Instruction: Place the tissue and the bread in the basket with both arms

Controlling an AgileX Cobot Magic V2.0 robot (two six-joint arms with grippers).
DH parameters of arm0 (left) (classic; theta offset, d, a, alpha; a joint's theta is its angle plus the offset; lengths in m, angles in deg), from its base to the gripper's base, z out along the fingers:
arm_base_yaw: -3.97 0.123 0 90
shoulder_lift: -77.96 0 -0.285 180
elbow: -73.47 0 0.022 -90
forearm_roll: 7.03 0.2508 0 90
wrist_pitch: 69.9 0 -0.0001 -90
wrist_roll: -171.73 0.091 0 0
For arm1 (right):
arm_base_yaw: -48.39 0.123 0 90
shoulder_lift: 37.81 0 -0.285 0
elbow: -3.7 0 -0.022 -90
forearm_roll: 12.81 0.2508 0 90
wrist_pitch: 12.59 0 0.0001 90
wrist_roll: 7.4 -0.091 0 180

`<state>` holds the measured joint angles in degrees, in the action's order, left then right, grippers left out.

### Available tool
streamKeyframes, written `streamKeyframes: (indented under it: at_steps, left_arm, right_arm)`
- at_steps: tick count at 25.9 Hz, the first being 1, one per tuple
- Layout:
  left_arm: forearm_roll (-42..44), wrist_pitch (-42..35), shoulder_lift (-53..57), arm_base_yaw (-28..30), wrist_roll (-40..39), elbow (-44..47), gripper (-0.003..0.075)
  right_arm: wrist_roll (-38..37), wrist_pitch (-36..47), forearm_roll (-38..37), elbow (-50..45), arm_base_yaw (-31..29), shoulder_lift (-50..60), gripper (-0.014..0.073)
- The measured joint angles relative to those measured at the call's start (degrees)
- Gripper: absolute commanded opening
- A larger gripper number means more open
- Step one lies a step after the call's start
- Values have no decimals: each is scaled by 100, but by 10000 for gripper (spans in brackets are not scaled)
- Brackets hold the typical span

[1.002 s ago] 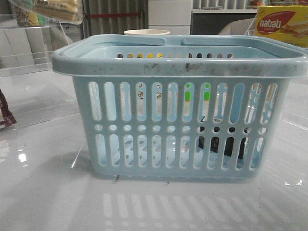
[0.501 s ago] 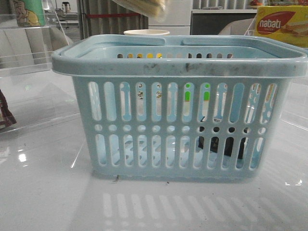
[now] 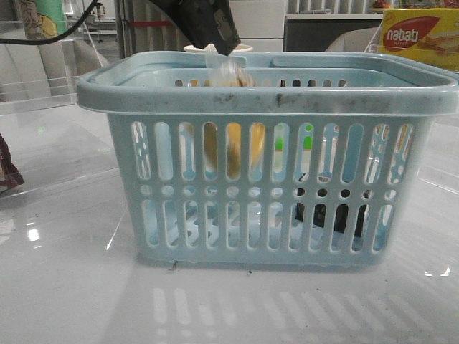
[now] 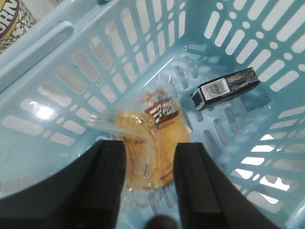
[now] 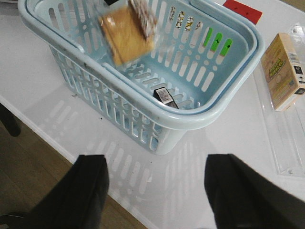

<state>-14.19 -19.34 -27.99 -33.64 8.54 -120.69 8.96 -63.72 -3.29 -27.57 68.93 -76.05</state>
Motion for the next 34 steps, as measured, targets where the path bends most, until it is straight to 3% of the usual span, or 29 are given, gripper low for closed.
streamKeyframes:
  at_steps: [7, 13, 25, 34]
  left_arm:
    - [0, 75, 161, 0, 0, 0, 484]
    - [-215, 456, 1115, 0, 0, 216, 473]
    - [-181, 556, 4296, 0, -99, 2704, 473]
    - [931, 601, 6286, 0, -1608, 4156, 473]
  right_arm:
    - [0, 0, 0, 0, 0, 0, 541]
    - [0, 0, 0, 0, 0, 0, 541]
    - [0, 0, 0, 0, 0, 0, 541]
    - [0, 0, 10, 0, 0, 0, 541]
